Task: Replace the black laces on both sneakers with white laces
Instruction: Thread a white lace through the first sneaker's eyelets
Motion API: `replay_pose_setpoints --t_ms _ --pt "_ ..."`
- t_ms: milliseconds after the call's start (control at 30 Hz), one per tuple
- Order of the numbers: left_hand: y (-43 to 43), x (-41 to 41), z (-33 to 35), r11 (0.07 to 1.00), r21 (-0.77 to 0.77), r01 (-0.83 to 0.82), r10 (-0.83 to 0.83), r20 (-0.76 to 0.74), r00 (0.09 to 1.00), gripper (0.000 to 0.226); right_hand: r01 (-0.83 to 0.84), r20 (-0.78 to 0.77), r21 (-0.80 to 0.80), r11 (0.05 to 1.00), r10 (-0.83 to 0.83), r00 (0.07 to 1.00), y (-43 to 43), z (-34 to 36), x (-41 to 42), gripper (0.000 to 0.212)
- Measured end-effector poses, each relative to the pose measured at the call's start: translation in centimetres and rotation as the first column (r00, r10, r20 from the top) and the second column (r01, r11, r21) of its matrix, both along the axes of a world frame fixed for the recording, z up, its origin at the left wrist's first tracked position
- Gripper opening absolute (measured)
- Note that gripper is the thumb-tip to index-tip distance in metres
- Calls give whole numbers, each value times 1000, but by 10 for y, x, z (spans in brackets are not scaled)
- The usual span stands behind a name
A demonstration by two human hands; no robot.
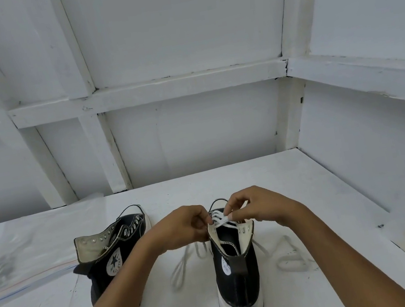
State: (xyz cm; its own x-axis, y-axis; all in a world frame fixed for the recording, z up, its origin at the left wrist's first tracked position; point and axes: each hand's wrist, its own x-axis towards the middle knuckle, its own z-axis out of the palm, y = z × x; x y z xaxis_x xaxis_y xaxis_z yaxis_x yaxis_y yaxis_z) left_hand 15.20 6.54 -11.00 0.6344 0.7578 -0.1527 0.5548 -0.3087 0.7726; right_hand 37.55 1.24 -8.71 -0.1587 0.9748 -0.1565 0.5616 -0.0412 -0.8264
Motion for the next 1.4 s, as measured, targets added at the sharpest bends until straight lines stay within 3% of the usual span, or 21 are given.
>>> replay_pose_setpoints --t_ms 67,267,433,500,633,733,867,1000,1100,1233,1400 --pt "1 2 -4 993 119 -20 24 -34 999 16 -69 60 12 998 68 996 4 3 -5 10" --pt "1 -2 -7 975 217 37 -29 -39 999 19 -162 195 2 987 159 968 15 4 -14 11" --pt "1 -4 -7 961 270 53 -42 -46 998 13 -159 131 -19 987 160 978 16 1 -19 6" --pt "3 -1 -9 978 209 7 2 -43 999 14 -116 128 -30 993 119 985 17 0 -21 6" --pt "2 3 -7 984 -177 -16 3 -73 997 19 -50 179 -76 996 63 982 21 -2 -24 29" --pt "0 4 -3 963 -268 14 -49 -123 991 20 -71 240 -91 993 91 967 23 -2 -24 19" --pt "15 3 -3 999 -27 23 -30 -335 942 20 -59 232 -52 997 69 970 21 3 -20 12" --pt "32 0 -3 975 181 -125 179 -320 931 16 11 207 -102 995 10 978 18 10 -8 24" --pt "42 -2 -6 930 303 -208 322 -403 856 13 26 219 -190 981 16 976 13 17 0 29" --pt "44 -2 -23 939 311 -145 317 -622 716 29 24 190 -281 959 31 981 4 21 6 32" --pt "37 5 -37 945 312 -100 292 -665 687 16 26 124 -333 943 16 992 -5 21 10 24"
